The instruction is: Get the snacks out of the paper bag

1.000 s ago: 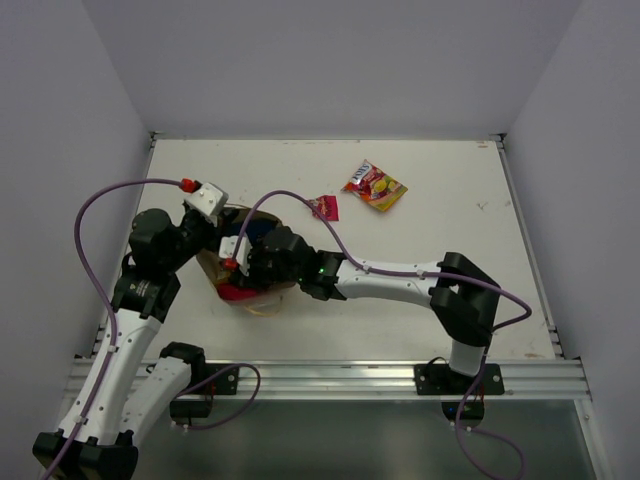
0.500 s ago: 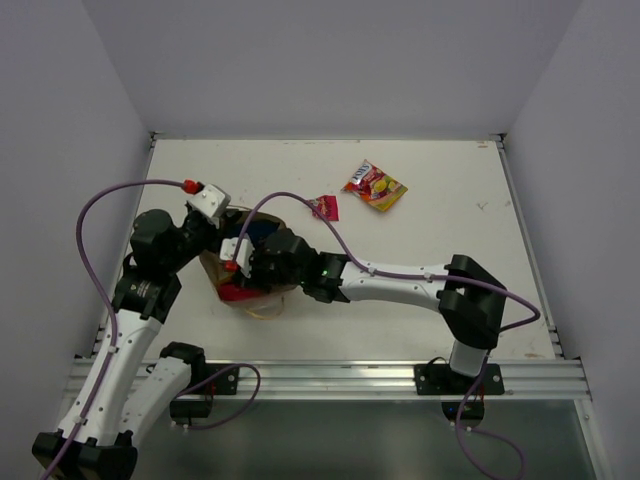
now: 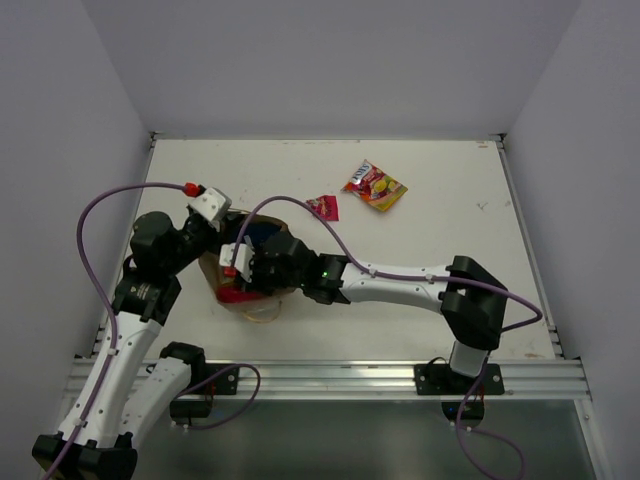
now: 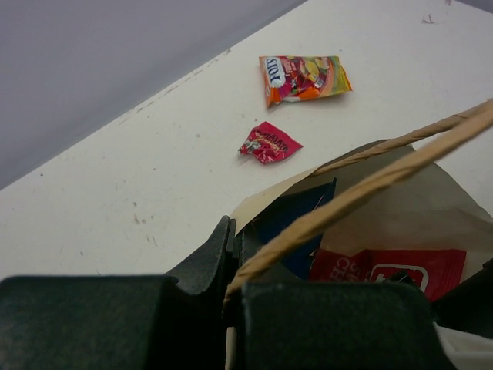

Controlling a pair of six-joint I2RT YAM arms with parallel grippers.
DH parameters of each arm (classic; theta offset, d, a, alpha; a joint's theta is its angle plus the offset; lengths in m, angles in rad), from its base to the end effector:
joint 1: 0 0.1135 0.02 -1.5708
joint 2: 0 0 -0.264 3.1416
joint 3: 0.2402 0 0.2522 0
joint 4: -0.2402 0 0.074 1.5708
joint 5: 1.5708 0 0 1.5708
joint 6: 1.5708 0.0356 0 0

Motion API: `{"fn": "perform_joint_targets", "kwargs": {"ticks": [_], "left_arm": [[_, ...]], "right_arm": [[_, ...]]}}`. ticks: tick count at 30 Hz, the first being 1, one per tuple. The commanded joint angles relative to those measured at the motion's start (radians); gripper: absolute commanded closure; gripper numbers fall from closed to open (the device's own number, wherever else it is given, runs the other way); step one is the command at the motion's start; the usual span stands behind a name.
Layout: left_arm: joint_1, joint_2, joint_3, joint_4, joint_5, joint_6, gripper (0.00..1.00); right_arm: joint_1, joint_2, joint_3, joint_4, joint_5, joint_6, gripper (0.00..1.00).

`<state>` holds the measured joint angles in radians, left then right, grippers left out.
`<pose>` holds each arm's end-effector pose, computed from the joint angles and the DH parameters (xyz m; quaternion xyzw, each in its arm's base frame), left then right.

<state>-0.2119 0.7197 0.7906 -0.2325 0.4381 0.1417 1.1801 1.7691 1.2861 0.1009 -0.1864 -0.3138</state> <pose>0.1595 -0.0498 0.3476 0.2694 0.7073 -0.1876 0.6261 0.1531 0.3890 0.2711 -0.5987 0.5699 0.3040 0.4737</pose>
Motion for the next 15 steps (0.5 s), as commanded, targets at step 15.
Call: {"fn": "perform_joint_targets", "kwargs": {"ticks": [15], "left_arm": [[-0.007, -0.011, -0.004, 0.032, 0.014, -0.001, 1.0]], "right_arm": [[0.01, -0.099, 0.002, -0.004, 0.007, 0.005, 1.0]]}}
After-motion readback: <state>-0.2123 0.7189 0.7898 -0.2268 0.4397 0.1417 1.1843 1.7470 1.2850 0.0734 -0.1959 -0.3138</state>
